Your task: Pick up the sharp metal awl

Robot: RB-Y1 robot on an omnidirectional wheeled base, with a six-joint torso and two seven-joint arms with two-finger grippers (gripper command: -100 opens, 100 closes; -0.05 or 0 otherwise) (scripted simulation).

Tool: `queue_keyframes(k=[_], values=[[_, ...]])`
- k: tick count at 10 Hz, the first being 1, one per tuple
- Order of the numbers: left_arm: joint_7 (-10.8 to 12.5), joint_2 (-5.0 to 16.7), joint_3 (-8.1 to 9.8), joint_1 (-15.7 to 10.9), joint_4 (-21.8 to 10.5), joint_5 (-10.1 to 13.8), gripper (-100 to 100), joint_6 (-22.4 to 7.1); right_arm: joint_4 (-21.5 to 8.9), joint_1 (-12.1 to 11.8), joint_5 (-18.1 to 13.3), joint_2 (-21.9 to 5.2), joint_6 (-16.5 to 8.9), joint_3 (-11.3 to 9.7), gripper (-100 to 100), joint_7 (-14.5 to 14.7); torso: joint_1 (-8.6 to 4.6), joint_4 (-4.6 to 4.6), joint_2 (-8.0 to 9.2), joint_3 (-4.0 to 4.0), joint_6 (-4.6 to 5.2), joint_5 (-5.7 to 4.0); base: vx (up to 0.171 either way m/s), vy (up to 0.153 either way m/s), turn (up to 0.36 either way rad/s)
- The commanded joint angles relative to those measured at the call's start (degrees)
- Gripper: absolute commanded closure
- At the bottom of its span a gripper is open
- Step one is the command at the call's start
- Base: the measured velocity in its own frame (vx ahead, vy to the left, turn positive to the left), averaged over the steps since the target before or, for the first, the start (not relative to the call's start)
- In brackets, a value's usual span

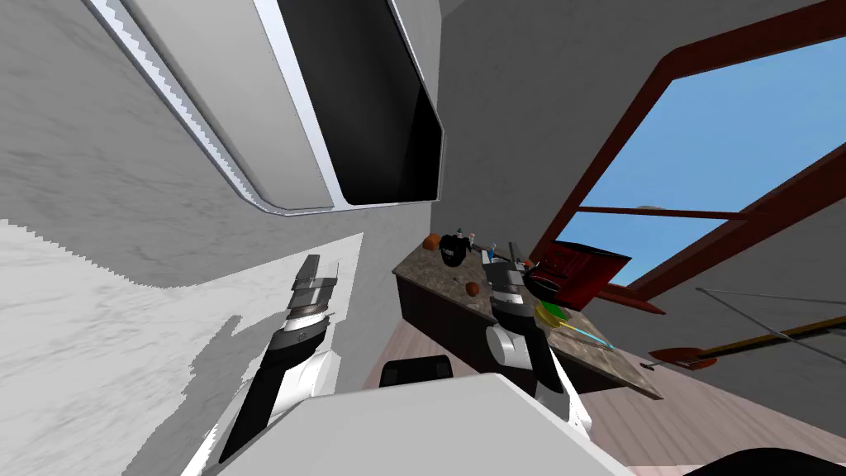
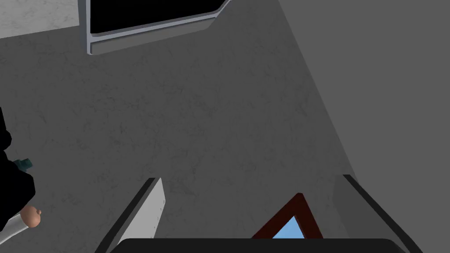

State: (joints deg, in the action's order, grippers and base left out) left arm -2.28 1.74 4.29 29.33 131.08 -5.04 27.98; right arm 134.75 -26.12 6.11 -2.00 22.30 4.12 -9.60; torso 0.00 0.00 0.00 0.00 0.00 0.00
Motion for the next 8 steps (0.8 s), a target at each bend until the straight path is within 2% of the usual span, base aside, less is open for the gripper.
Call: queue_keyframes(k=[1,6,7,8], values=[[0.0,0.0,0.00,0.0,0.0,0.0,0,0.0,-0.5,-1.3,1.0,-2.8,-0.4,0.9,-100,0.6,0.00,0.00,0.00,0.00,0.00,0.00,-0.011,0.014,0.136],[0.0,0.0,-0.01,0.0,0.0,0.0,0,0.0,-2.4,-7.0,5.7,-11.6,-3.2,4.7,-100,3.9,0.08,0.03,0.12,0.07,-0.02,0.02,-0.028,0.025,0.182],[0.0,0.0,-0.01,0.0,0.0,0.0,0,0.0,-2.4,-7.0,5.7,-12.2,-3.2,4.7,-100,3.9,0.06,0.03,0.14,0.08,-0.02,0.02,-0.019,0.009,0.070],[0.0,0.0,0.00,0.0,0.0,0.0,0,0.0,-2.9,-8.5,7.0,-14.5,-4.2,5.7,-100,5.0,0.02,0.03,0.10,0.06,0.01,0.01,-0.015,0.017,0.142]])
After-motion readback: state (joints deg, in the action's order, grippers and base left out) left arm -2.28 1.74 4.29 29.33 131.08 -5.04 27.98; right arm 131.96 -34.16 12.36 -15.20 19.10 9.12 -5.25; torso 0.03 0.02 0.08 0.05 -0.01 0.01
